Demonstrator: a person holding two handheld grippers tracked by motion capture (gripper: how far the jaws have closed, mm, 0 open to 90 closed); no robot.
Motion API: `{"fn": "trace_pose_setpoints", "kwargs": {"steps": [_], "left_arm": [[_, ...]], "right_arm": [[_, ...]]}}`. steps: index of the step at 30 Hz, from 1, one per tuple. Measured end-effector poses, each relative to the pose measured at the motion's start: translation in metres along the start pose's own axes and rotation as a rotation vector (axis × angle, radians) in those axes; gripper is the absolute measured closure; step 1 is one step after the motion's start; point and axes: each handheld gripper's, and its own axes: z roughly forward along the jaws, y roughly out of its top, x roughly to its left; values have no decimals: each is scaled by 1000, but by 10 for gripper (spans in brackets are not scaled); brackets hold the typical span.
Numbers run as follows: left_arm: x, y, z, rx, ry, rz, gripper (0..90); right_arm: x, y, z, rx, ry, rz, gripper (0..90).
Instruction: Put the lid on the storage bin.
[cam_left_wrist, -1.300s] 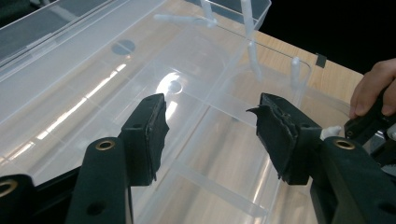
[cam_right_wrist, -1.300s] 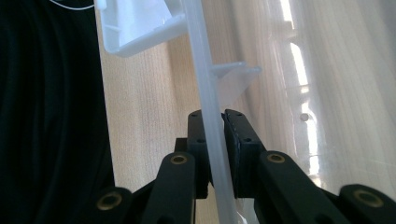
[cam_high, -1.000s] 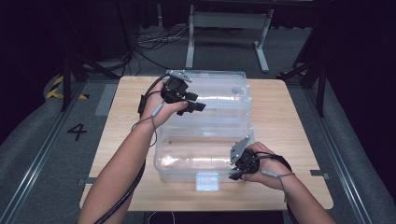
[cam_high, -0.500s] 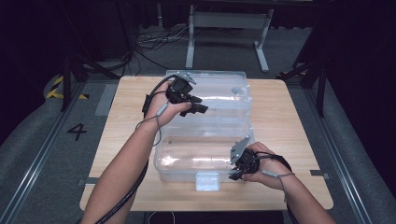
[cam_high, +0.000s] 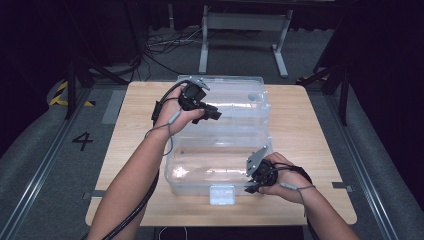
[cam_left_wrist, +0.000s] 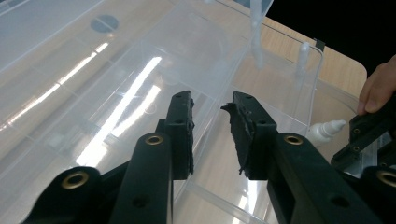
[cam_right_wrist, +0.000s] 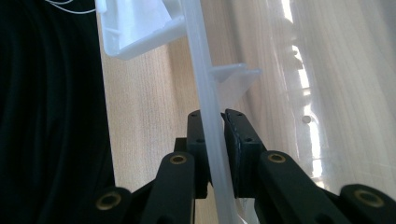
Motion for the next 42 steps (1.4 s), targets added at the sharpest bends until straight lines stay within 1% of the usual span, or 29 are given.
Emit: {"fn": "trace_pose_setpoints", "kwargs": {"steps": [4,7,10,19,26,28,33,34,38,39,42], "left_arm": [[-2,0,-1,10,5,8,724],[-5,1,-2,19,8,23,727],[-8,1,-3,28,10,32,750],[-14,0,-8,33,0,39,779],[-20,-1,-11,42,-9,55,787],[-20,-1,-12,54,-10,67,789],[-25,-1,-14,57,-13,73,795],[-26,-1,-14,62,-13,82,796],[-30,-2,-15,64,-15,90,799],[-30,-2,-16,68,-16,97,800],[-32,-3,-17,72,-23,99,802]], "right_arm": [[0,0,0,0,1,0,812],[0,0,0,0,1,-5,813],[0,0,0,0,1,-4,813],[0,0,0,2,-3,-6,813],[0,0,0,5,2,-8,813],[0,0,0,3,-2,-5,813],[0,0,0,3,-1,-5,813],[0,0,0,3,-2,-6,813],[0,0,1,2,-1,-6,813],[1,0,0,3,0,-3,814],[1,0,0,5,-1,0,814]]}}
